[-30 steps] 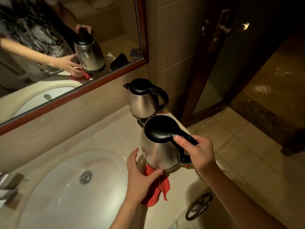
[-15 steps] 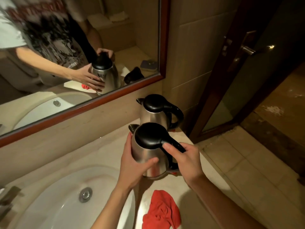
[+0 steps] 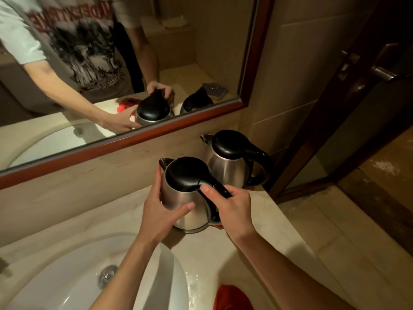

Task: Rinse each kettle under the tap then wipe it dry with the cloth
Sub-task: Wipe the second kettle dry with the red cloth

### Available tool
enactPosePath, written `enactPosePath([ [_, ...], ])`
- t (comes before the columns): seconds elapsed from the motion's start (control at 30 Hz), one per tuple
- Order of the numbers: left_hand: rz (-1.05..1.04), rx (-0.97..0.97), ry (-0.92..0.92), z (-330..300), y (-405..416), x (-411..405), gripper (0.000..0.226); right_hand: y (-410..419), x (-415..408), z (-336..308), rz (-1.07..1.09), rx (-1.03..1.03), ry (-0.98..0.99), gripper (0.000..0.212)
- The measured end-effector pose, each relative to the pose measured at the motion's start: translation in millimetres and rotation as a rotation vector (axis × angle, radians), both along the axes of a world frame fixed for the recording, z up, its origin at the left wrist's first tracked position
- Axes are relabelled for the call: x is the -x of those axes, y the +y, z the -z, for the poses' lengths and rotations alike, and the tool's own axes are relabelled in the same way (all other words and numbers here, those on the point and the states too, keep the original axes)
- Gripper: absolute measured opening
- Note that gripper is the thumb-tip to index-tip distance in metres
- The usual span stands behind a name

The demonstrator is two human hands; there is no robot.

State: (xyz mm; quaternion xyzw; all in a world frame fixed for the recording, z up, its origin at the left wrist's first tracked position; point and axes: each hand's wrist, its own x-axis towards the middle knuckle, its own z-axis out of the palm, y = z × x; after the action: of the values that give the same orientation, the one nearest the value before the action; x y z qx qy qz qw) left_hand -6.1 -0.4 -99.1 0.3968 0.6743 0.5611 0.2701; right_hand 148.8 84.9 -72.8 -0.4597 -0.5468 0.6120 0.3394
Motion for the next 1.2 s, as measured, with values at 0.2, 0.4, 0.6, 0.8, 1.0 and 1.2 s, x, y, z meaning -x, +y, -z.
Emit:
enactPosePath([
  [0.2, -0.010, 0.032, 0.054, 11, -1, 20, 0.125, 0, 14, 13, -0.040, -0.017, 0.051, 0.057],
  [0.4, 0.010, 0.061, 0.056, 11, -4, 26, 0.126, -2, 14, 16, -0.079, -0.066, 0.026, 0.058],
  [0.6, -0.014, 0.120, 0.080, 9, -9, 21, 0.117, -6, 9, 14, -0.066, -0.172, -0.237, 0.058],
  [0.8, -0.065, 0.255, 0.215, -11, -36, 9, 0.105, -19, -14, -4, -0.313, -0.589, -0.765, 0.094],
  [1.0, -0.155, 0.448, 0.490, -42, -111, -13, 0.086, -50, -35, -39, -0.486, -0.800, -0.882, 0.093],
  [1.2, -0.301, 0.639, 0.678, -84, -216, -33, 0.080, -121, -21, -60, -0.773, -0.924, -0.831, 0.064],
])
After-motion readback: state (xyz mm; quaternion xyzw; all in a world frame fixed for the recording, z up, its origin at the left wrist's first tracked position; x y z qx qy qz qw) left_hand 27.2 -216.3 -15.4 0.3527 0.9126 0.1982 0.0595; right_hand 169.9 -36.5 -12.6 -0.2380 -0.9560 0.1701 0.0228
